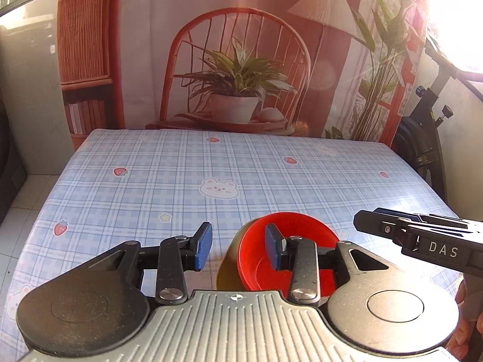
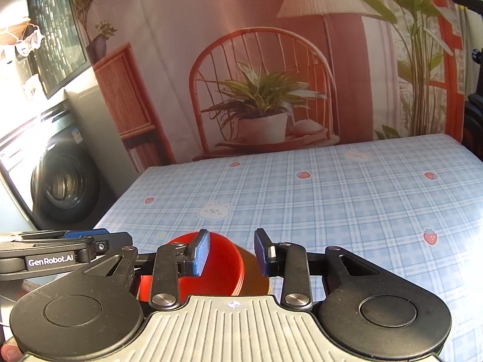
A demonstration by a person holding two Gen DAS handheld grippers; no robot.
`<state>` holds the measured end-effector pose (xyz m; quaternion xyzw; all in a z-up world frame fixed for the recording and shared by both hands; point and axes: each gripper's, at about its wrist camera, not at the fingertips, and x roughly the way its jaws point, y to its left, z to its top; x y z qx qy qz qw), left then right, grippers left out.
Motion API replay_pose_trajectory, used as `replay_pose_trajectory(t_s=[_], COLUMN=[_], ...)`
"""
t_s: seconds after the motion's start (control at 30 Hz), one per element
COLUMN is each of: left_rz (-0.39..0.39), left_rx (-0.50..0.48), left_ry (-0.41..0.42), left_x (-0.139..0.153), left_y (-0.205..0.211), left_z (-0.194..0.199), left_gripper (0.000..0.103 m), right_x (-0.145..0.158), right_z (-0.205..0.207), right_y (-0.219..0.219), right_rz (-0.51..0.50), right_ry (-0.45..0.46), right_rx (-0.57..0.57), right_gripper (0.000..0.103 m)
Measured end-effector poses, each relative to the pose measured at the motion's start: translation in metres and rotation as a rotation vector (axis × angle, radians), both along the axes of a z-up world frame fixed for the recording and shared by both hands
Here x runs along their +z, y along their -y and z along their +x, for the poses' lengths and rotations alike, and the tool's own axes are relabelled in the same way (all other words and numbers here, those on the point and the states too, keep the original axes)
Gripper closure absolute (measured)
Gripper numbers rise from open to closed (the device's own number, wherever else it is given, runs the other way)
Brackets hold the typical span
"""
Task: Organize plates and bowls
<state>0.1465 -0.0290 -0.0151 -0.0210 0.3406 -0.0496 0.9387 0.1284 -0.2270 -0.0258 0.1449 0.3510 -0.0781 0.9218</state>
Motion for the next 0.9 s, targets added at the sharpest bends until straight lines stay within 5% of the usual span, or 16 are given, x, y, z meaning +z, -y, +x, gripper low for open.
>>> replay_pose_trajectory(t_s=[0.07, 0.23, 0.37, 0.9], left_rz=[0.015, 0.009, 0.017, 0.067], left_rx=[0.007, 0.038, 0.061, 0.137], left_ry=[0.035, 0.137, 0.217, 0.358], left_x=[0.015, 0.052, 0.085, 0.159], left_y=[0.0, 0.0, 0.002, 0.023], left_z=[-0.004, -0.016, -0.026, -0.069], left_gripper=[0.056, 0.022, 0.017, 0.013], right_x=[0.014, 0.051, 0.081, 0.162], right_z=[-0.003, -0.01, -0.013, -0.048], right_y=[0.002, 0.01, 0.017, 0.012], right_rz=[-0.043, -0.127, -0.162, -0.238], right_ry=[0.032, 0.116, 0.157, 0.253], right_rx=[-0.008, -0.037, -0.039, -0.078], right_gripper=[0.058, 0.029, 0.001, 0.0])
